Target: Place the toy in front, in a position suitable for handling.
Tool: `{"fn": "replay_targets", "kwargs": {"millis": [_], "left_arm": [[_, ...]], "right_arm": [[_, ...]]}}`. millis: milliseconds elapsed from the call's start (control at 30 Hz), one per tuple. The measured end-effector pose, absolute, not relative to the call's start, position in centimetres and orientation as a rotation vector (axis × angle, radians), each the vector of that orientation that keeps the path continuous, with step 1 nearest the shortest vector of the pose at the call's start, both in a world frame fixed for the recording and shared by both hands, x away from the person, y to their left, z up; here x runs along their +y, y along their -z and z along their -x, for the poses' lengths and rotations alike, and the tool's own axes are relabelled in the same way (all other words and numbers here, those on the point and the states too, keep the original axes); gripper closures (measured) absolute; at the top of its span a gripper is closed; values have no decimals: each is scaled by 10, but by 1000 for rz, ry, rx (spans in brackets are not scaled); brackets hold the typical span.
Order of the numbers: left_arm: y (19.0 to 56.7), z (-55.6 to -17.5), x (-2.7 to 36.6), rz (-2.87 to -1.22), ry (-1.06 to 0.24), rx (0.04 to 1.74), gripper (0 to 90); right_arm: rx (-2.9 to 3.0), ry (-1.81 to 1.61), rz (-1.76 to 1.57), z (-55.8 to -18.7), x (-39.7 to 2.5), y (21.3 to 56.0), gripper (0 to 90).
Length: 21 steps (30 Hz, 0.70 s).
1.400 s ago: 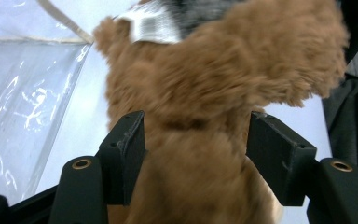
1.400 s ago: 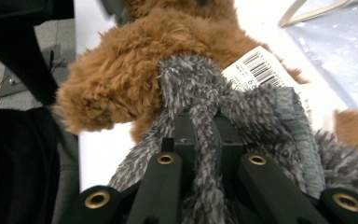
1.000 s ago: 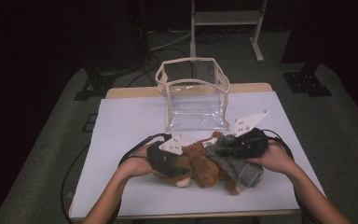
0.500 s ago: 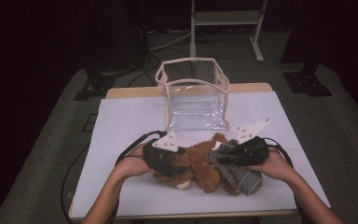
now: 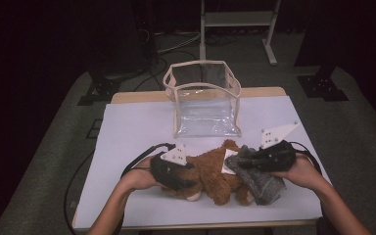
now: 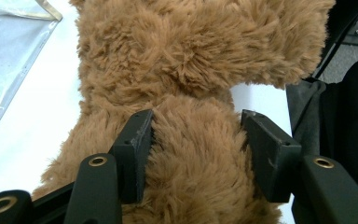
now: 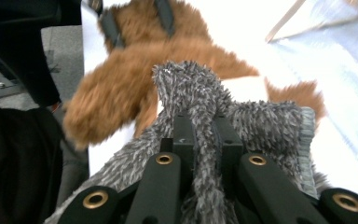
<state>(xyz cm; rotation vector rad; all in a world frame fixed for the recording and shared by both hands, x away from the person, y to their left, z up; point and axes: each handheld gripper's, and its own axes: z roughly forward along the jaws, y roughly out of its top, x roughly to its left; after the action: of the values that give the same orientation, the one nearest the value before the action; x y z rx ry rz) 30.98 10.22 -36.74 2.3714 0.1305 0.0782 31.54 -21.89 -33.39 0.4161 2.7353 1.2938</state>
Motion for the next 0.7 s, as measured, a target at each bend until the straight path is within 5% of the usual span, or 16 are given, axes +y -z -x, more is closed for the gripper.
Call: {"fn": "replay_targets", "kwargs": {"millis": [300, 700], "left_arm": [[368, -301, 104, -2384, -95, 101, 444], [346, -310, 120, -2351, -150, 166, 407]], "right_arm": [[2784, -1253, -312, -338, -164, 331, 818], [2804, -1325, -367, -326, -186, 355, 821]]}}
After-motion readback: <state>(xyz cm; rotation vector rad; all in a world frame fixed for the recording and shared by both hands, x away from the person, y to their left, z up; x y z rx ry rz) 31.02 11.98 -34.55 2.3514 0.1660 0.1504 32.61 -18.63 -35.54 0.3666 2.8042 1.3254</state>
